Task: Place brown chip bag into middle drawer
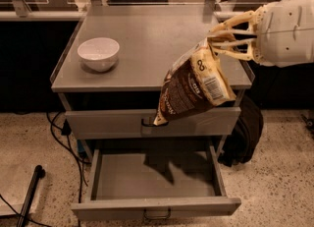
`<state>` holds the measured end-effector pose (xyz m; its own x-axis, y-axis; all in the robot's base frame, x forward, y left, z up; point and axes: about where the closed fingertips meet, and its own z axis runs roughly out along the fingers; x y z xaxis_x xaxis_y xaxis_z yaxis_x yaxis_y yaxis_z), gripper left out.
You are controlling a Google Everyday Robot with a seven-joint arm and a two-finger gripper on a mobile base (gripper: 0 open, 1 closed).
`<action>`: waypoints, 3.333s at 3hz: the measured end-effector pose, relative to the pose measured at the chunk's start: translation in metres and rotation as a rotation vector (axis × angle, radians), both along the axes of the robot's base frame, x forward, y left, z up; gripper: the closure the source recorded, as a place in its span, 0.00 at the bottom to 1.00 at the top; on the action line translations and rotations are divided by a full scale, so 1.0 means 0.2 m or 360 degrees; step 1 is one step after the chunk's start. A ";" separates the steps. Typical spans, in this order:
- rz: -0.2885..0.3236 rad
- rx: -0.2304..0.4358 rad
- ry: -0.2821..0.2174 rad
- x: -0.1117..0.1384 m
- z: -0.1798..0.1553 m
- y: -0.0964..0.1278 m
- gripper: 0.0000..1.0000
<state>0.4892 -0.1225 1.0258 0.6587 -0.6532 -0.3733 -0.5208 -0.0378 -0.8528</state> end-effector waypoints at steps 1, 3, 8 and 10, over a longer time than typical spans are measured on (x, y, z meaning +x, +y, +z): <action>0.0024 -0.0012 0.0046 -0.09 -0.01 -0.01 1.00; 0.0070 -0.0007 0.0223 -0.39 -0.08 -0.05 1.00; 0.0215 0.0034 0.0234 -0.33 -0.72 -0.18 1.00; 0.0215 0.0129 0.0238 -0.21 -1.20 -0.22 1.00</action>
Offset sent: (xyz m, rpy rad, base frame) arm -0.0946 -0.0202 -0.0107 -0.0061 0.1555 0.0307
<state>0.4473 -0.1659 0.7852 0.6716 -0.5267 -0.5211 -0.6366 -0.0503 -0.7696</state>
